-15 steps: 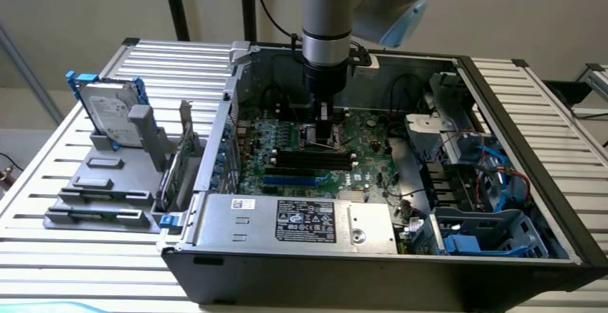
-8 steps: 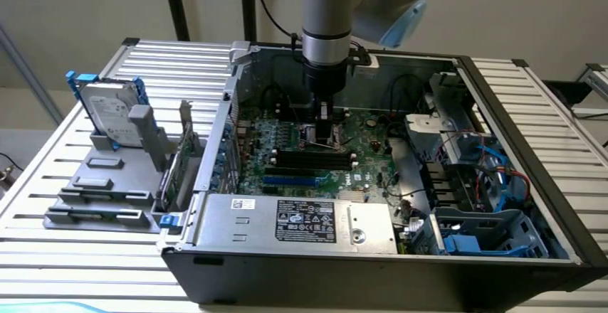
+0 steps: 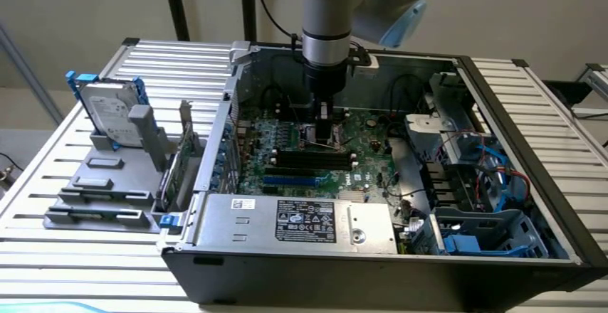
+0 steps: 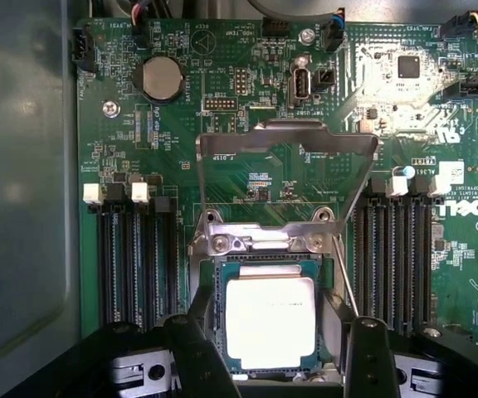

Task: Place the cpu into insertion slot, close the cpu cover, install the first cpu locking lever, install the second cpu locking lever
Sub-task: 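Place the cpu into insertion slot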

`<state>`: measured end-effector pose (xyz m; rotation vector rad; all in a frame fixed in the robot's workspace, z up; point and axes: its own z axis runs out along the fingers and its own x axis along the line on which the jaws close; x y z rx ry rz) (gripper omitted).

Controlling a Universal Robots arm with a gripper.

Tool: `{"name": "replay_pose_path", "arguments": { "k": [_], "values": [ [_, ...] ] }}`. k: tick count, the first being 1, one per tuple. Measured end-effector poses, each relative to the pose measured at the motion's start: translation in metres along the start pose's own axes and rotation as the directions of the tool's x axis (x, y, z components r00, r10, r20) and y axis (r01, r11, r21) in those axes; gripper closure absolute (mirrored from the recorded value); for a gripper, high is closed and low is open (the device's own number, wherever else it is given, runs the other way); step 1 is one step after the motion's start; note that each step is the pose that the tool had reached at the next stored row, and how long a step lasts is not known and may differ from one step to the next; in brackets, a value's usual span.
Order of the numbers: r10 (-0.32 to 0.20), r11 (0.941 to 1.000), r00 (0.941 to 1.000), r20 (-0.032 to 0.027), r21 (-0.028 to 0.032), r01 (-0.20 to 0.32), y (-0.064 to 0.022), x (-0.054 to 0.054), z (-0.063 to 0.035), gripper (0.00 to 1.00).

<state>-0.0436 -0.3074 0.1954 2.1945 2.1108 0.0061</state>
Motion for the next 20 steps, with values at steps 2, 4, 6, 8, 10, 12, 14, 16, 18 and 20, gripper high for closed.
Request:
{"name": "replay_pose_path", "arguments": {
  "k": [2,4,6,8,10,12,14,16,18,20],
  "values": [
    [0.000,1.0000,1.0000,0.0004,0.0002,0.000,0.0000,0.000,-0.0007,0.38],
    [0.000,1.0000,1.0000,0.0004,0.0003,0.000,0.0003,0.000,-0.0044,0.38],
    [0.000,1.0000,1.0000,0.0003,0.0004,0.000,0.0000,-0.002,-0.0105,0.38],
    [0.000,1.0000,1.0000,0.0001,0.0003,0.000,-0.0023,-0.004,-0.0150,0.38],
    [0.000,1.0000,1.0000,0.0002,0.0003,0.000,-0.0076,-0.006,-0.0179,0.47],
    [0.000,1.0000,1.0000,0.0002,0.0004,0.000,-0.0154,-0.009,-0.0197,0.53],
    [0.000,1.0000,1.0000,0.0001,0.0003,0.000,-0.0242,-0.011,-0.0214,0.65],
    [0.000,1.0000,1.0000,0.0001,0.0003,0.000,-0.0332,-0.013,-0.0236,0.71],
    [0.000,1.0000,1.0000,0.0002,0.0004,0.000,-0.0409,-0.015,-0.0271,0.76],
    [0.000,1.0000,1.0000,0.0001,0.0003,0.000,-0.0442,-0.015,-0.0314,0.88]
  ]
}}
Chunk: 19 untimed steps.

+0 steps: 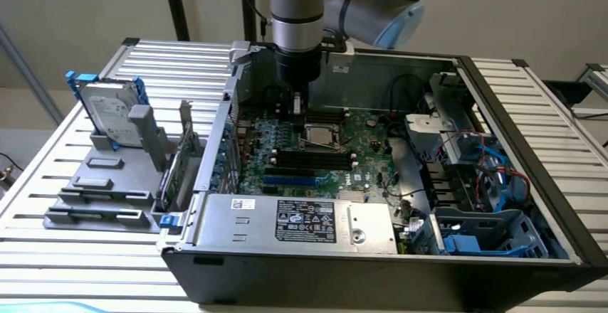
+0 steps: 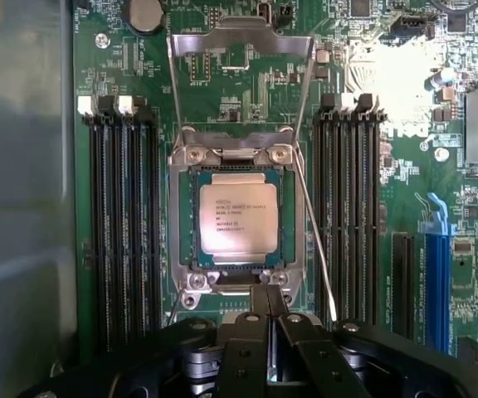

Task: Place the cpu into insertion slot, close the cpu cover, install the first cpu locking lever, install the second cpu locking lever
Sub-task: 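Place the cpu into insertion slot, then close the cpu cover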

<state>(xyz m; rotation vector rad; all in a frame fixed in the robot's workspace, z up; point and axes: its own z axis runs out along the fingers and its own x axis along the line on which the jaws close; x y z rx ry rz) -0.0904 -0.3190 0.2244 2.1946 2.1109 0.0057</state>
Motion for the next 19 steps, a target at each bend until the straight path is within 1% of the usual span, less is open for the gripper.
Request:
{"name": "replay_pose_path", "arguments": {
  "k": [2,19],
  "values": [
    [0.000,1.0000,1.0000,-0.0005,0.0000,0.000,-0.0003,-0.0001,-0.0011,0.89],
    [0.000,1.0000,1.0000,-0.0005,0.0001,0.000,-0.0003,-0.0001,-0.0011,0.89]
  ]
}}
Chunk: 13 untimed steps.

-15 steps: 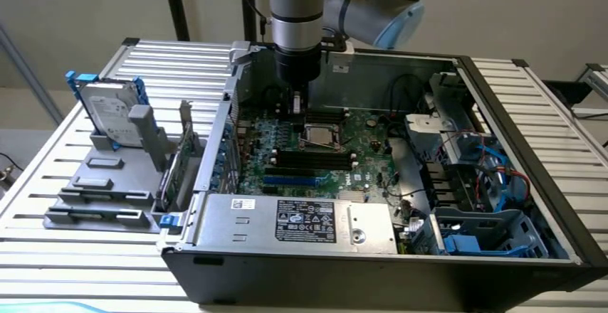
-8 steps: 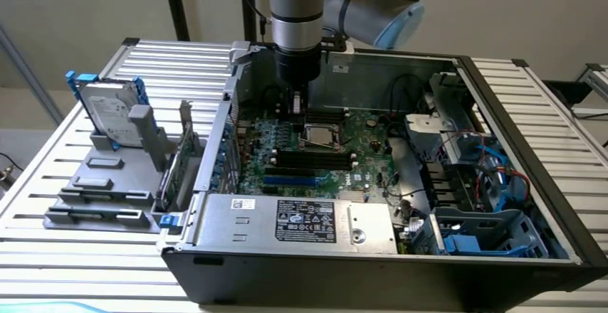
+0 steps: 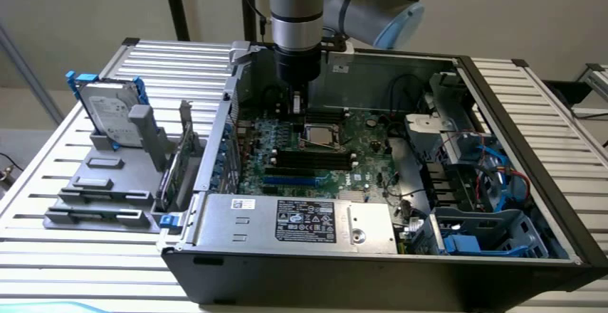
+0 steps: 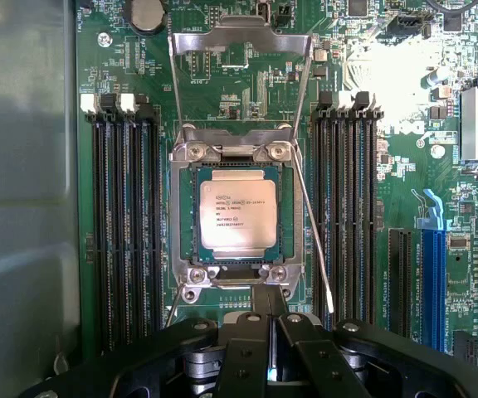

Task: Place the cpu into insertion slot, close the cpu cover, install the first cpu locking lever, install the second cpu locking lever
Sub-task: 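Close the cpu cover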

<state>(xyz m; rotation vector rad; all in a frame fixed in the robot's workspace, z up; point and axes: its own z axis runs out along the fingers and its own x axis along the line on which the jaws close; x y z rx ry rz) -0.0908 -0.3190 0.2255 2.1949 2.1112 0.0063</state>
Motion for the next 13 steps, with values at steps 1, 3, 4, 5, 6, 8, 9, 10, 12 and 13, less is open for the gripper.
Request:
{"name": "replay_pose_path", "arguments": {
  "k": [1,3,4,5,6,8,9,10,12,13],
  "values": [
    [0.000,1.0000,1.0000,0.0002,0.0001,0.000,0.0004,0.000,0.0000,0.89],
    [0.000,1.0000,1.0000,0.0001,0.0006,0.000,0.0060,0.000,0.0003,0.89],
    [0.000,1.0000,1.0000,0.0000,0.0012,0.000,0.0100,0.000,0.0004,0.89],
    [0.000,1.0000,1.0000,-0.0001,0.0019,0.000,0.0142,0.001,0.0002,0.89],
    [0.000,1.0000,1.0000,-0.0004,0.0025,0.000,0.0187,0.001,-0.0002,0.89],
    [0.000,1.0000,1.0000,-0.0013,0.0039,0.000,0.0280,0.001,-0.0024,0.89],
    [0.000,1.0000,1.0000,-0.0018,0.0044,0.000,0.0328,0.001,-0.0038,0.89],
    [0.000,1.0000,1.0000,-0.0025,0.0051,0.000,0.0375,0.001,-0.0057,0.89],
    [0.000,1.0000,1.0000,-0.0028,0.0076,0.000,0.0470,0.001,-0.0106,0.89],
    [0.000,1.0000,1.0000,-0.0031,0.0090,0.000,0.0518,0.001,-0.0136,0.89]
  ]
}}
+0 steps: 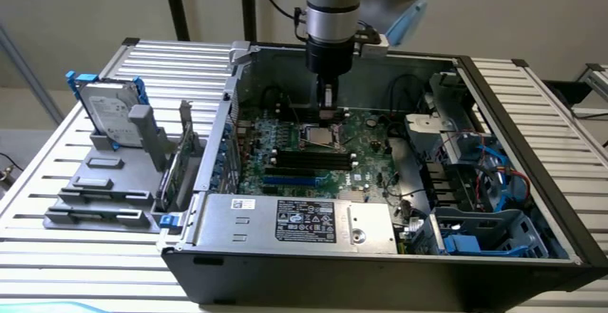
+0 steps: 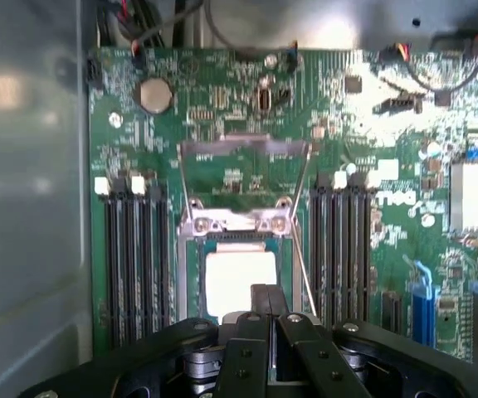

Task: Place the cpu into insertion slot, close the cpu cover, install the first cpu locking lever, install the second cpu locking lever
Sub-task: 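Close the cpu cover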

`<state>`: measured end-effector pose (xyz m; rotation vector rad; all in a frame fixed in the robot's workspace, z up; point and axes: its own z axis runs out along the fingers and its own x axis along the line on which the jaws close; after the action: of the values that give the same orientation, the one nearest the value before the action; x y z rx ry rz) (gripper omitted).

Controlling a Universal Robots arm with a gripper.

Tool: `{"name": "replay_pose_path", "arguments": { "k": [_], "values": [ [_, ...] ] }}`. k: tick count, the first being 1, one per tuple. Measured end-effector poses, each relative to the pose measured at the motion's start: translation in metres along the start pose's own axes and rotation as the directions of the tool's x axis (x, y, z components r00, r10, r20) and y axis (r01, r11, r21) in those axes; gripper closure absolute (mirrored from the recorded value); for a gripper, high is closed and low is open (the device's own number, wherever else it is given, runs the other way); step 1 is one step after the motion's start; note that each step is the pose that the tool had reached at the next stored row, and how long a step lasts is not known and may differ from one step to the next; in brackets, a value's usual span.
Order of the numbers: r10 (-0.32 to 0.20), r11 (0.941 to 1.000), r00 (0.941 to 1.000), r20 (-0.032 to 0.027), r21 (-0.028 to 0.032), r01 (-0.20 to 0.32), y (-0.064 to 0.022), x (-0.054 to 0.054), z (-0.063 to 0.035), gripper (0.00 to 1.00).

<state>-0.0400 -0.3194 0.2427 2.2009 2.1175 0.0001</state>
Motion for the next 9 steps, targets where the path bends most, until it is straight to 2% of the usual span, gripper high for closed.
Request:
{"name": "replay_pose_path", "arguments": {
  "k": [9],
  "values": [
    [-0.001,0.9999,1.0000,-0.0001,0.0150,0.001,0.0428,-0.002,-0.0297,0.89]
  ]
}}
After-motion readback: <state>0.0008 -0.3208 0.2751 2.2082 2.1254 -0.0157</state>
